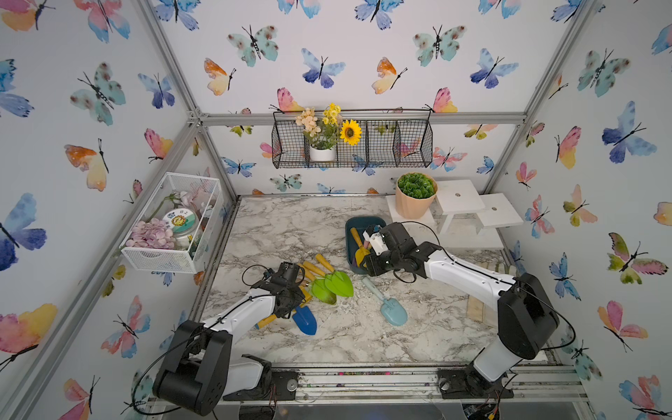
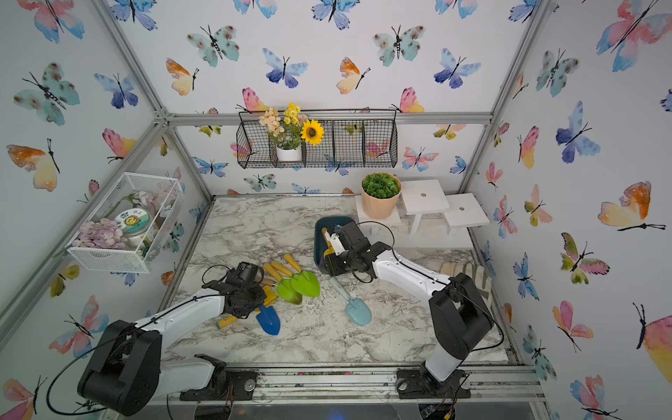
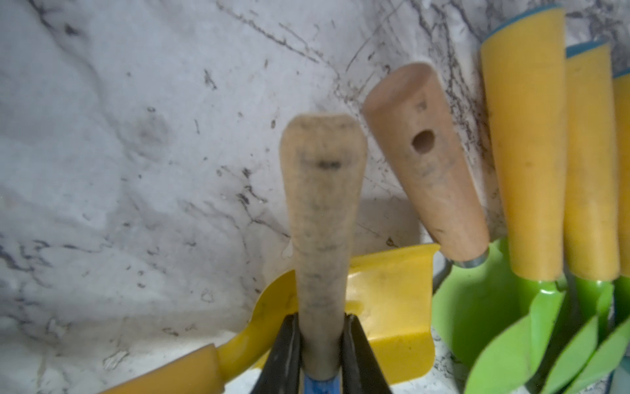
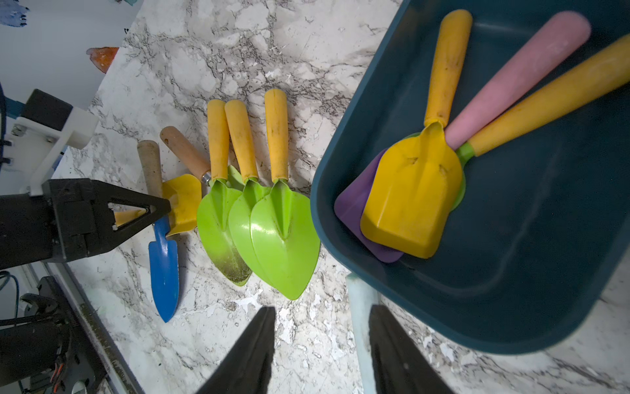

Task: Put the shovel into the storage box
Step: Pick up the shovel from the center of the board.

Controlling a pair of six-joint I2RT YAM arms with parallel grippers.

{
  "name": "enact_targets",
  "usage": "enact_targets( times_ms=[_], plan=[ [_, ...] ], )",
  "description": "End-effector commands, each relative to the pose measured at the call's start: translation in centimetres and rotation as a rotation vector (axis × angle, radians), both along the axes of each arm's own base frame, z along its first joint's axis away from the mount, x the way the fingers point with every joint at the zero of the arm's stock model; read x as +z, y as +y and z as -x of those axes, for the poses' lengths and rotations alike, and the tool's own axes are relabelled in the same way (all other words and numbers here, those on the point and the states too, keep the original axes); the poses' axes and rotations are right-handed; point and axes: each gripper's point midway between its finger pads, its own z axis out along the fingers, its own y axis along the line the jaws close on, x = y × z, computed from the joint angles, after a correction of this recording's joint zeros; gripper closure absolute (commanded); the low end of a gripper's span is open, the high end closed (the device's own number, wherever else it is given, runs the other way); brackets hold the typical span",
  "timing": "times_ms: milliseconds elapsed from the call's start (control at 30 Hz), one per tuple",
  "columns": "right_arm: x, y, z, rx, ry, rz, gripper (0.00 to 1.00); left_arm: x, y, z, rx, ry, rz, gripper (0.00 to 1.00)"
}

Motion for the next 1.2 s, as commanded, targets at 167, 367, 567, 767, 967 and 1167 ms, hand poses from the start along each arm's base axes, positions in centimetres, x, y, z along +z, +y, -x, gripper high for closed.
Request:
enact_targets(
  times_ms=[167,367,567,767,967,1167],
  plan=[
    [0.5,0.0,-0.4,-0.024,-0.026,-0.003,0.51,2.0,0.1,-0.3,-0.025,-0.027,-0.009,0.89],
    [0.8,0.2,-0.4,-0.017,-0.024,-0.012,0.51,4.1,-0.7,-1.4,-0.045,-0.077,0.017,0.91],
    [1.4,0.3,-0.3,-0.012,-0.029,-0.027,0.50,6.7,-2.5,-2.9,-0.100,-0.136,0.025,0.92],
    [2.1,0.2,-0.1,-0.016,-0.037,-0.039,0.50,8.9,-4.7,-4.6,-0.164,-0.181,0.043,0.92],
    [2.0,-0.1,0.4,-0.028,-0.019,-0.045,0.50,10.8,-7.7,-7.1,-0.239,-0.223,0.065,0.93],
    [2.6,-0.8,0.8,-0.046,-0.034,-0.056,0.50,12.5,-10.6,-9.4,-0.319,-0.259,0.069,0.93]
  ],
)
